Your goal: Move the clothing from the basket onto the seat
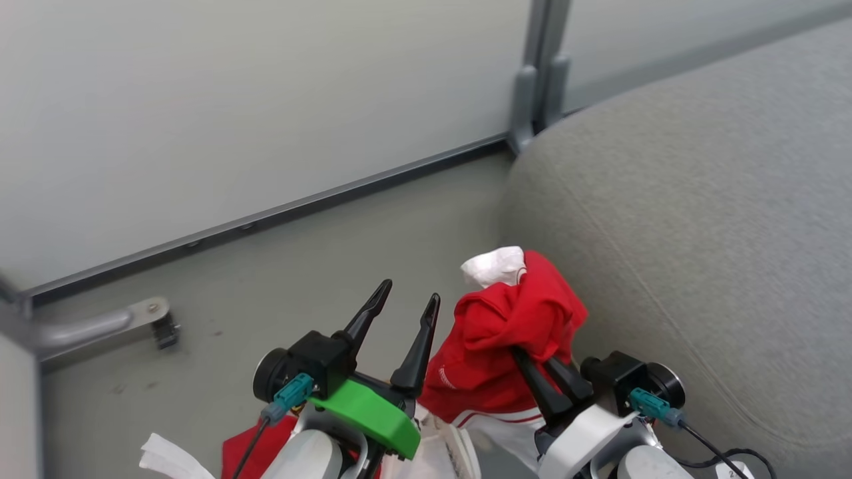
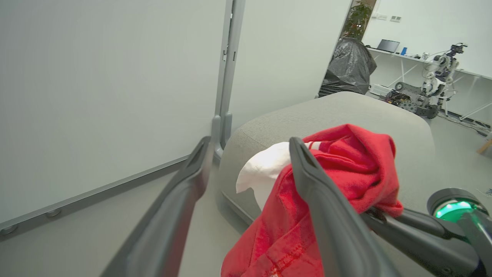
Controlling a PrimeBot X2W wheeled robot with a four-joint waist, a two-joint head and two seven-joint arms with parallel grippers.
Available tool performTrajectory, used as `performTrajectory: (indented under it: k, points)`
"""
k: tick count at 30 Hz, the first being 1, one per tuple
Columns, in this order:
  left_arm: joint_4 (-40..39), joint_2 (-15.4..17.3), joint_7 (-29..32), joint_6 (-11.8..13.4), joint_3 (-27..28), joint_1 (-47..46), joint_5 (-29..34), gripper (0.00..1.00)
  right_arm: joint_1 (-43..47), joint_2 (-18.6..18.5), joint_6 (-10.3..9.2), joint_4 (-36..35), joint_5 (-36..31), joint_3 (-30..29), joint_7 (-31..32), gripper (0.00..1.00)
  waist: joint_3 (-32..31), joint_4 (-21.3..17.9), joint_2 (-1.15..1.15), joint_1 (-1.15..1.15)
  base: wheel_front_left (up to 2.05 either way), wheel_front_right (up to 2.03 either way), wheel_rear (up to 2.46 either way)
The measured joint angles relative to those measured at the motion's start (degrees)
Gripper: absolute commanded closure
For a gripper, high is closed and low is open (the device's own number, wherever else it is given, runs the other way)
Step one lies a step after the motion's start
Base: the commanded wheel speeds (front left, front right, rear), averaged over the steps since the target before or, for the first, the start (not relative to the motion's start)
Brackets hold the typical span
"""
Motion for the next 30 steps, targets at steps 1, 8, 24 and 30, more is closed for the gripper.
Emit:
performTrajectory:
  k: [1, 8, 24, 30]
  points:
    - [0.03, -0.03, 0.00, 0.00, -0.13, 0.01, 0.00, 0.00, 0.23, 0.00, 0.00, -0.14, 0.00, -0.25, 0.00, 1.00, 0.17, -1.31, 0.00, 0.00, 0.00, 0.00, 0.00]
    - [0.02, -0.07, 0.00, 0.00, -1.34, -0.18, 0.07, 0.00, 1.24, 0.31, 0.00, -0.78, 0.01, -1.87, 0.00, 1.00, 1.45, -9.19, 0.00, 0.00, 0.00, 0.00, 0.00]
    - [1.62, 2.59, 0.00, 0.00, -6.37, -4.53, 0.26, 0.00, -8.73, -2.65, 0.00, -2.52, -3.00, -11.29, 0.00, 1.00, 9.61, -16.20, 0.00, 0.00, 0.00, 0.00, 0.00]
    - [2.59, 5.31, 0.00, 0.00, -8.59, -8.21, 0.23, 0.00, -21.22, -8.99, 0.00, -3.27, -5.78, -14.43, 0.00, 1.00, 15.43, -14.26, 0.00, 0.00, 0.00, 0.00, 0.00]
